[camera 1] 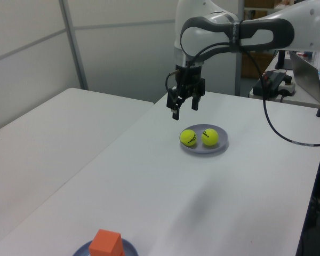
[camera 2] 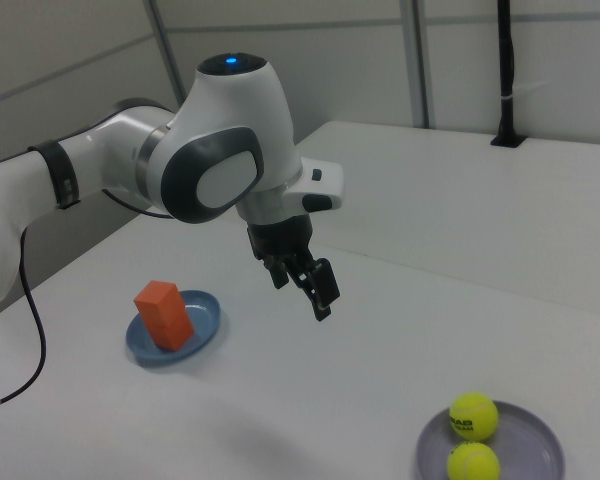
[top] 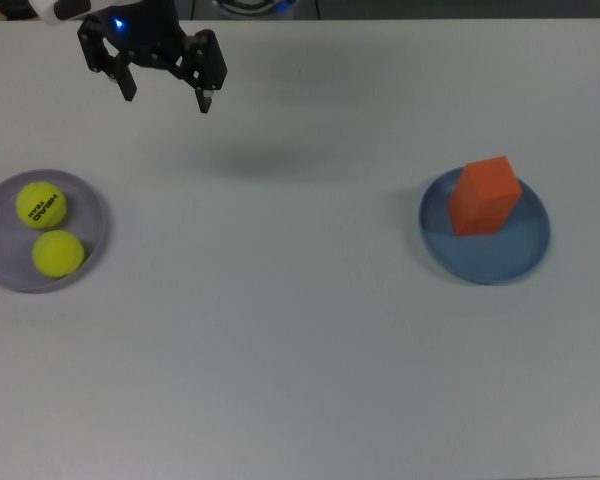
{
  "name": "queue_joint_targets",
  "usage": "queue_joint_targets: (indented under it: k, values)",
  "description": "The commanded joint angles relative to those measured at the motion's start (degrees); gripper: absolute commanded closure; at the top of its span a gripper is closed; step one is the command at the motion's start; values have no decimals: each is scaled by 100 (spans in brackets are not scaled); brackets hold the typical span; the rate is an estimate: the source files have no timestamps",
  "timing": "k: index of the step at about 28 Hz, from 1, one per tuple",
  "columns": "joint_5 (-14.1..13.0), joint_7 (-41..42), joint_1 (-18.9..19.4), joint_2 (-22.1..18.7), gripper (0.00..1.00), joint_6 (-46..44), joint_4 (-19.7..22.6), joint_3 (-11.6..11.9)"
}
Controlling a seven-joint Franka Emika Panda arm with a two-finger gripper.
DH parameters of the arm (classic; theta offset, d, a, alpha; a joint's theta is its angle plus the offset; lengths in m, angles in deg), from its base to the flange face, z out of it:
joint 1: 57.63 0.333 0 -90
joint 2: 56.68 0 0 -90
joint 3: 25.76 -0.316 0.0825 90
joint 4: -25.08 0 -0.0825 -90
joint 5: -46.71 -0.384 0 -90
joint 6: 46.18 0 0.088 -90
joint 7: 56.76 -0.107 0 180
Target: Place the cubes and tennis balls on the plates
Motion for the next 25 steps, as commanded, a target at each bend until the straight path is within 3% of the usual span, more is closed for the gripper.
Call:
queue_joint_targets:
  k: [1, 25]
  values:
    - [136, -123, -29, -128, 0, -11, 131, -67]
    - [136, -123, -3, -119, 0, 60, 166, -138]
